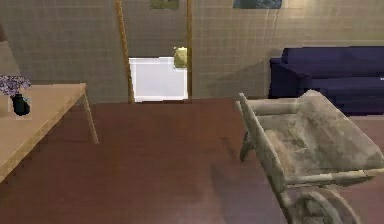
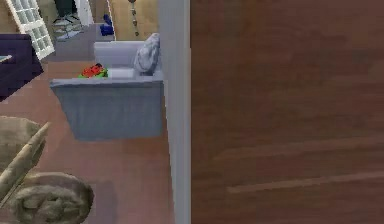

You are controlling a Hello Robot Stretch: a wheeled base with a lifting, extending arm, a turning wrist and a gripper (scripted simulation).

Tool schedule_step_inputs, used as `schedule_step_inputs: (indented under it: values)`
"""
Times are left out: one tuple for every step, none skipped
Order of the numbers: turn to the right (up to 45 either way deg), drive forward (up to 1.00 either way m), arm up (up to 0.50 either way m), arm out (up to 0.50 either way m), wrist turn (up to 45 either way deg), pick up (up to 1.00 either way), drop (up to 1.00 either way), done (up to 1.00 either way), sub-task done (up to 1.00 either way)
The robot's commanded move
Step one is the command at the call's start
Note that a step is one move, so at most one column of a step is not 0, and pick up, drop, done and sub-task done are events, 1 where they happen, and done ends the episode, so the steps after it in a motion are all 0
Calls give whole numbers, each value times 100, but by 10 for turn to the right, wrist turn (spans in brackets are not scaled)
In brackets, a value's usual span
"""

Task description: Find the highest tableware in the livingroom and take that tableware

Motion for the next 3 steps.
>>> schedule_step_inputs:
  values:
    - [-450,0,0,0,0,0,0,0,0]
    - [-180,0,0,0,0,0,0,0,0]
    - [0,45,0,0,0,0,0,0,0]
